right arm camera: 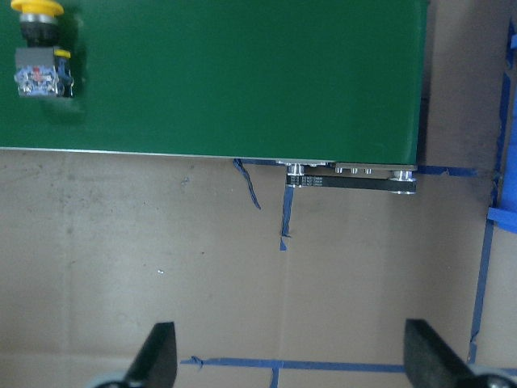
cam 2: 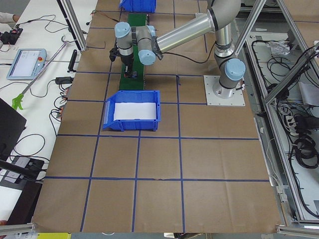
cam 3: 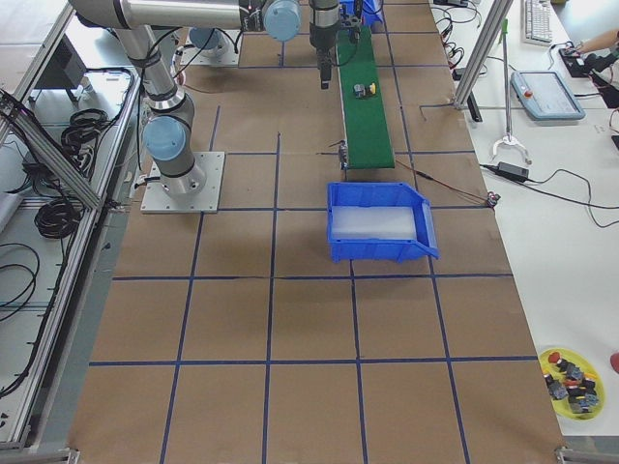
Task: Transport two buttons from left to right
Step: 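Release the red button on the belt and raise the left gripper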
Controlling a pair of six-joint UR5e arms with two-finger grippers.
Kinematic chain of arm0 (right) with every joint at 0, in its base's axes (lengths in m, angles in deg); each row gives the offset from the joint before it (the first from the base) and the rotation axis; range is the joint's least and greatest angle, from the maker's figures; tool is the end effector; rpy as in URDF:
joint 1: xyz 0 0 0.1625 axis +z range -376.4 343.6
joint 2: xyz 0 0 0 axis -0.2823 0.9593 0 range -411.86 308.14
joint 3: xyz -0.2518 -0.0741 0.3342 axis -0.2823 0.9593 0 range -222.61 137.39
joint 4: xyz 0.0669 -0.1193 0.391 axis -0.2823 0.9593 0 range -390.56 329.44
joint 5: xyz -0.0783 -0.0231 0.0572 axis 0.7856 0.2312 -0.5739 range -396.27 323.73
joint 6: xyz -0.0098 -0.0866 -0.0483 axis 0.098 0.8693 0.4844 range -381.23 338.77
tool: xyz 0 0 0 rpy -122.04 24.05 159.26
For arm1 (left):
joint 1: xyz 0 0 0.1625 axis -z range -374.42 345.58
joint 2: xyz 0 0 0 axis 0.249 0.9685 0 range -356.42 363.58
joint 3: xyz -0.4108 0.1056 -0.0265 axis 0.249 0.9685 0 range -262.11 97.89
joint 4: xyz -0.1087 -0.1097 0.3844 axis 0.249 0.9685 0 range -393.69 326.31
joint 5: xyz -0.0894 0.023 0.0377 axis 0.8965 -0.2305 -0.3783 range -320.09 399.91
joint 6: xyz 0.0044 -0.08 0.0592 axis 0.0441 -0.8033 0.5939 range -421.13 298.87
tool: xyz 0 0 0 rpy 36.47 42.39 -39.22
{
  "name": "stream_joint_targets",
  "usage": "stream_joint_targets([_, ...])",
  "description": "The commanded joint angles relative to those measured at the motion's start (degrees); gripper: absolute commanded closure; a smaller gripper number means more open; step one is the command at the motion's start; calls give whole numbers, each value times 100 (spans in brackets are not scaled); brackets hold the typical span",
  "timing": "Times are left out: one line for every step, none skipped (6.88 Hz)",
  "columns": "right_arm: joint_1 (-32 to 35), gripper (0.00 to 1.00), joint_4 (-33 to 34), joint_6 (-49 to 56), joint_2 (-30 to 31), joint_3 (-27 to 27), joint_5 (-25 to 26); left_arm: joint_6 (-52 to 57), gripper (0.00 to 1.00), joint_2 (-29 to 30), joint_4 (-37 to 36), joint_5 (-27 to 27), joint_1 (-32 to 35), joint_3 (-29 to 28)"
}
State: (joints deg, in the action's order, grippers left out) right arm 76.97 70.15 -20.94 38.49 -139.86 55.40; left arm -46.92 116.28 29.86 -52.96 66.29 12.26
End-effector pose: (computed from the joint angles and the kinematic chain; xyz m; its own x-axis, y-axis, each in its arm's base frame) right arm 0.1592 -0.4843 0.4475 -0.9976 -0.0620 0.0293 -0.0638 0.9958 -0.0661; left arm -0.0278 -0.6246 0.2755 -0.9952 0.0863 -0.0458 0.0854 0.9961 0.0230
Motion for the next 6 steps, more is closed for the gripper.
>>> stream_joint_targets([-3, 0, 685, -266, -507, 57, 0, -23, 88, 59, -454, 33, -12, 265])
stream_joint_targets([-3, 0, 678, -276, -605, 136, 18, 11, 87, 59, -579, 33, -12, 319])
stream_joint_targets([-3, 0, 687, -285, -719, 180, -34, 12, 83, 59, -589, 33, -12, 311])
stream_joint_targets([-3, 0, 678, -293, -877, 233, -52, 12, 27, 59, -589, 50, -12, 223])
stream_joint_targets([-3, 0, 678, -293, -948, 364, -43, -14, 0, 59, -581, 50, -12, 179])
stream_joint_targets([-3, 0, 661, -293, -1027, 435, -35, -32, 0, 24, -555, 42, 6, 144])
